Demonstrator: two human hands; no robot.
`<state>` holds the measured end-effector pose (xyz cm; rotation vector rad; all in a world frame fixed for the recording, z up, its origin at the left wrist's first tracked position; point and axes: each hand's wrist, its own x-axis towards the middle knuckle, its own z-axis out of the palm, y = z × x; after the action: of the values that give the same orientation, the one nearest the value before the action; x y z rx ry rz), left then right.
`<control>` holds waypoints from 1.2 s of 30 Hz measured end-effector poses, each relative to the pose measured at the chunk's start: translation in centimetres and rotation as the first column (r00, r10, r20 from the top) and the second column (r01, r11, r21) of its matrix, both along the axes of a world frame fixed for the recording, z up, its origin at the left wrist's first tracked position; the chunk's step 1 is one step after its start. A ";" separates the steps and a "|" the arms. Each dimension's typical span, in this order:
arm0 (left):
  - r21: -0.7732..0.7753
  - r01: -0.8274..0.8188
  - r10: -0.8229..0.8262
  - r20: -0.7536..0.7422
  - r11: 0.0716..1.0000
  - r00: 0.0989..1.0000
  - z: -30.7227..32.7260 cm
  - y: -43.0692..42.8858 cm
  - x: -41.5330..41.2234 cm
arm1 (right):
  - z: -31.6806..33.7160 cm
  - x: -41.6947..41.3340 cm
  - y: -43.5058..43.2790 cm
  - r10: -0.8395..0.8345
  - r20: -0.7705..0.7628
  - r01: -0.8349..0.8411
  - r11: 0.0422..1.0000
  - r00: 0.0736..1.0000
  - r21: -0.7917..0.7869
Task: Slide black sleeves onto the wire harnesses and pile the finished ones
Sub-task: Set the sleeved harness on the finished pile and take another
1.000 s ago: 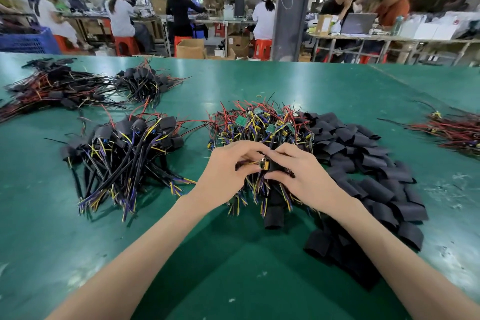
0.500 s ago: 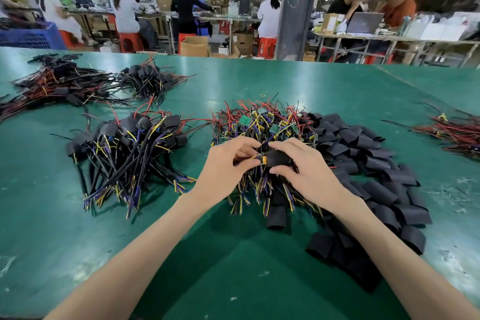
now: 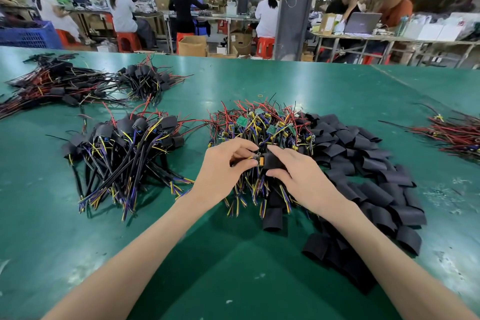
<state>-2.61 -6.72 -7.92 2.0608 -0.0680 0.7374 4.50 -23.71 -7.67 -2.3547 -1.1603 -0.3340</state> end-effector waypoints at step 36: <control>0.114 0.074 -0.056 -0.148 0.991 0.987 0.8 0.9 -0.2 | 1.0 0.4 -1.3 0.090 -0.316 -0.052 0.991 0.944 0.127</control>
<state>-2.80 -5.81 -7.12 2.2093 -0.0991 0.5533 4.92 -24.99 -6.69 -2.1583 -1.0345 0.0105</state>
